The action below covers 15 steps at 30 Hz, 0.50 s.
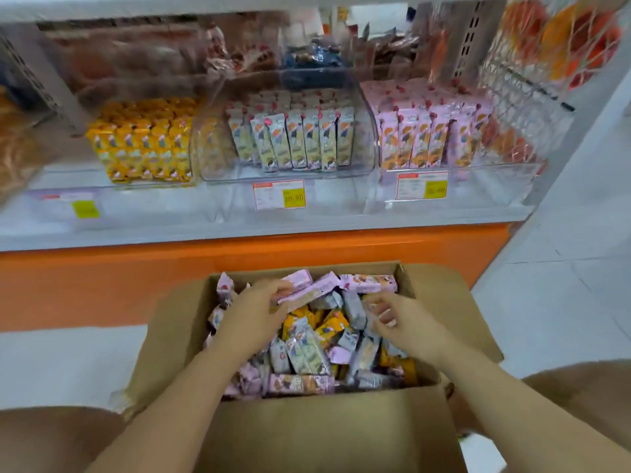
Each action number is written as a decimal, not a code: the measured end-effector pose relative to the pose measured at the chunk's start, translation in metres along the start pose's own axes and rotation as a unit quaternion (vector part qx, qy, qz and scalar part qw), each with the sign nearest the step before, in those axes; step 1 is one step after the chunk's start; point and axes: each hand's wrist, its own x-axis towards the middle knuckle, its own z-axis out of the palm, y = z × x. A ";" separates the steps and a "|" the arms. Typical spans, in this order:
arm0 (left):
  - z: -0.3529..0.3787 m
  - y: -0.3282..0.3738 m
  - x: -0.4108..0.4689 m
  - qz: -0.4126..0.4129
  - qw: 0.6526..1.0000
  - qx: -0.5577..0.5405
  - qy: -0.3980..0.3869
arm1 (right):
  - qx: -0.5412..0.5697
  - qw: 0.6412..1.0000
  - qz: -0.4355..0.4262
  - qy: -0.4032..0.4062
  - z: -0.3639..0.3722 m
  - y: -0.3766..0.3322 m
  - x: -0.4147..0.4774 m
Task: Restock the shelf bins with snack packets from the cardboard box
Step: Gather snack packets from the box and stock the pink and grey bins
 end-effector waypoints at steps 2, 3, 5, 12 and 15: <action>0.012 -0.025 -0.008 -0.041 0.999 0.018 -0.016 | -0.044 0.997 0.015 -0.053 0.013 0.003 0.007; 0.016 -0.036 -0.010 -0.059 0.998 0.027 -0.016 | -0.061 0.995 0.021 -0.070 0.019 0.005 0.012; 0.023 -0.054 -0.012 -0.077 0.996 0.042 -0.012 | -0.073 0.992 0.035 -0.092 0.030 0.007 0.017; 0.033 -0.088 -0.008 -0.116 0.983 0.140 -0.033 | -0.090 0.994 0.057 0.016 0.049 0.010 0.050; 0.037 -0.088 -0.001 -0.120 0.979 0.155 -0.049 | -0.041 0.996 0.070 0.043 0.047 0.017 0.067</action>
